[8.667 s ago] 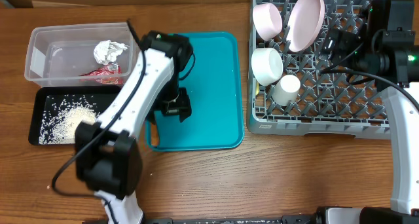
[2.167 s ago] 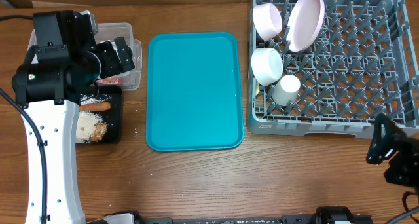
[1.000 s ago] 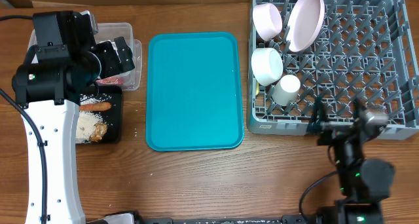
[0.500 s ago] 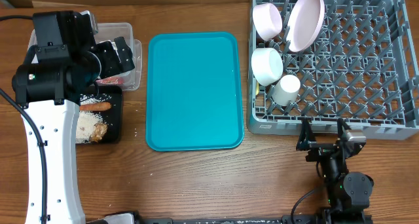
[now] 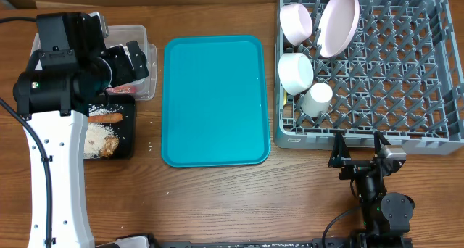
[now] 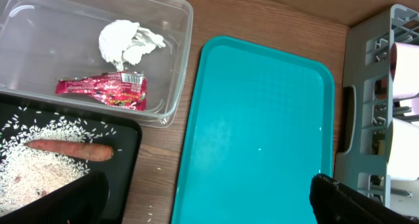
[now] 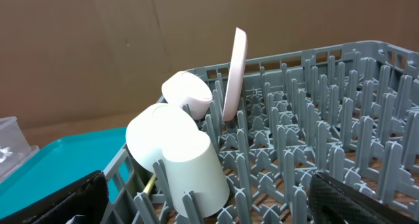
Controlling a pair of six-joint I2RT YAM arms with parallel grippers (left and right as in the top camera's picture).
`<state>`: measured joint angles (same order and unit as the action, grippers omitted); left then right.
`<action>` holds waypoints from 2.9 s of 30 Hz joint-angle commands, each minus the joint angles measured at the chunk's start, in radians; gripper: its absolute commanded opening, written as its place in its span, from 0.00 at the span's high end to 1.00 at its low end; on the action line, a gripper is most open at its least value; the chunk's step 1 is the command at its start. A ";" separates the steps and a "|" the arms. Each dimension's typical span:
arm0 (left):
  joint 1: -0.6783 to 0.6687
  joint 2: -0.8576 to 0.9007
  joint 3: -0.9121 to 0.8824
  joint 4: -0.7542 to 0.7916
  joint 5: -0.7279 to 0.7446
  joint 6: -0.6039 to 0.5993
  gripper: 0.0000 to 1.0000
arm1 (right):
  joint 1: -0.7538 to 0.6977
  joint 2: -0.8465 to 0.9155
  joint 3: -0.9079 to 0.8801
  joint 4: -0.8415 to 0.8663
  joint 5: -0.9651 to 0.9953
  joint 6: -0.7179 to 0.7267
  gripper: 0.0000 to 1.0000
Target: Sort waste into correct bins and load items into the dishwasher
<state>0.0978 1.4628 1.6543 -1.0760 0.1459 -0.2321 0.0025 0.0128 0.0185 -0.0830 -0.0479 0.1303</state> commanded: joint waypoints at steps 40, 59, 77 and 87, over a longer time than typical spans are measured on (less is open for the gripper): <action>-0.057 -1.030 -1.150 0.824 -0.067 0.072 0.00 | 0.004 -0.010 -0.010 0.002 0.001 0.000 0.00; -0.085 -1.460 -1.614 1.067 -0.180 0.072 0.00 | 0.004 -0.010 -0.010 0.002 0.001 0.000 0.00; -0.085 -1.458 -1.650 1.001 -0.161 0.068 0.00 | 0.004 -0.010 -0.010 0.002 0.001 0.000 0.00; -0.085 -1.458 -1.650 1.001 -0.161 0.068 0.00 | 0.004 -0.010 -0.010 0.002 0.001 0.000 0.00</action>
<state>0.0193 0.0166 0.0097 -0.0780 -0.0120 -0.1791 0.0025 0.0128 0.0185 -0.0837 -0.0479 0.1303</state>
